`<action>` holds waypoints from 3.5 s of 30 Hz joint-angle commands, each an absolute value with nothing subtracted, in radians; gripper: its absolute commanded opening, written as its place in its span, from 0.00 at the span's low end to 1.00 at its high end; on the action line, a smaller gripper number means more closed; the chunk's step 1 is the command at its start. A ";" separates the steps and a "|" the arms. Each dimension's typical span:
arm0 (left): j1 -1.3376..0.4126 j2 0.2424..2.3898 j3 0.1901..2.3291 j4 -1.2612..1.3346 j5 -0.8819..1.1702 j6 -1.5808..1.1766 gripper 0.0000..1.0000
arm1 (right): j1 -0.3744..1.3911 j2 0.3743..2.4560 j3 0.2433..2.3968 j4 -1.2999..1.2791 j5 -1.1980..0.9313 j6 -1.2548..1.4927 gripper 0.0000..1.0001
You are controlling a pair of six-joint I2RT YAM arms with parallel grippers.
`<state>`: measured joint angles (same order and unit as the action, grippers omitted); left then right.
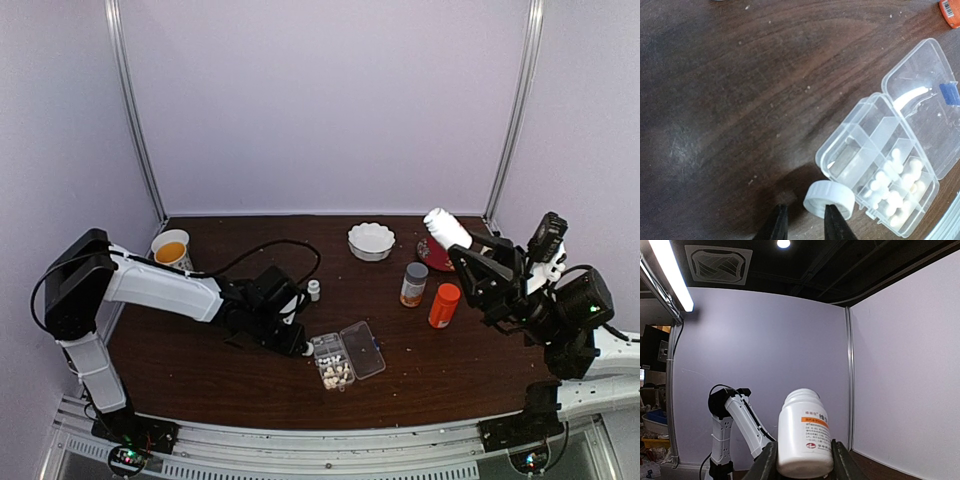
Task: Sort the pills into containers
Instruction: Adjust the lid of the pill bottle at the center of the board.
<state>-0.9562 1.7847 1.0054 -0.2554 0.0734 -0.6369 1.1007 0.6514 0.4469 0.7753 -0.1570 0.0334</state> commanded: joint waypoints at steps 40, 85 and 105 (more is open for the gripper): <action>-0.961 1.823 0.903 -0.247 -0.052 -0.650 0.18 | 1.099 0.663 0.462 0.784 -0.179 0.050 0.00; -0.946 1.708 0.880 -0.075 0.182 -0.640 0.00 | 1.099 0.697 0.502 0.759 -0.197 0.044 0.00; -0.919 1.739 0.887 -0.017 0.229 -0.636 0.00 | 1.099 0.690 0.494 0.751 -0.191 0.047 0.00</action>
